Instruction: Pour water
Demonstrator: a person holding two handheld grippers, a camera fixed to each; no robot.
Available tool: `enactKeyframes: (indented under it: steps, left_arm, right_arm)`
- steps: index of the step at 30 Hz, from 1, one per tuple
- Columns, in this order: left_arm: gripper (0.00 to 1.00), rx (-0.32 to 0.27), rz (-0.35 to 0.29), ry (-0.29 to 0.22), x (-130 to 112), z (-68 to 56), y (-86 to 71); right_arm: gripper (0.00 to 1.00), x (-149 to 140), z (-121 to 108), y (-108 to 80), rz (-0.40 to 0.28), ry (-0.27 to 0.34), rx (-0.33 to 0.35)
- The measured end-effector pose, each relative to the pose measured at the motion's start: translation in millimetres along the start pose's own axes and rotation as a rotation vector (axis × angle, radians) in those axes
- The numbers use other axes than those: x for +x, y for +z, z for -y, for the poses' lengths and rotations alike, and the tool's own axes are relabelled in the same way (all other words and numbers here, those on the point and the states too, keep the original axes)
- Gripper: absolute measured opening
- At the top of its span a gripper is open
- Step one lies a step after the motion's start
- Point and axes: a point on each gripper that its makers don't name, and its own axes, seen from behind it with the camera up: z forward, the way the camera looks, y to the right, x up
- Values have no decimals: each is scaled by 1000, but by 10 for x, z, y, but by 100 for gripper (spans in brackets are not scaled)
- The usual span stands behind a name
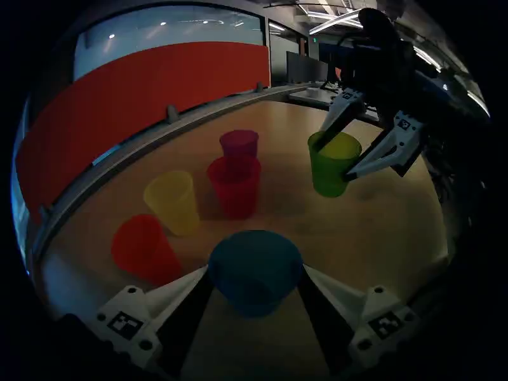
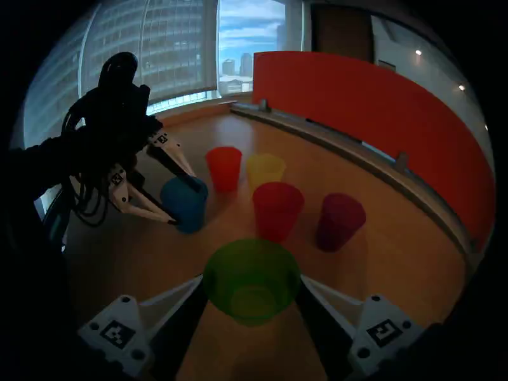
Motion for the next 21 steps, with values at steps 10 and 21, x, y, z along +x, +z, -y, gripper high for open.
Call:
enactKeyframes:
  steps: [10,21]
  left_arm:
    - [87,-7,0,-1,-36,2,-22]
    - [89,-3,14,-6,-103,42,-30]
  right_arm:
    - [91,-26,12,40,3,3,5]
    - [91,-44,44,89,6,3,13]
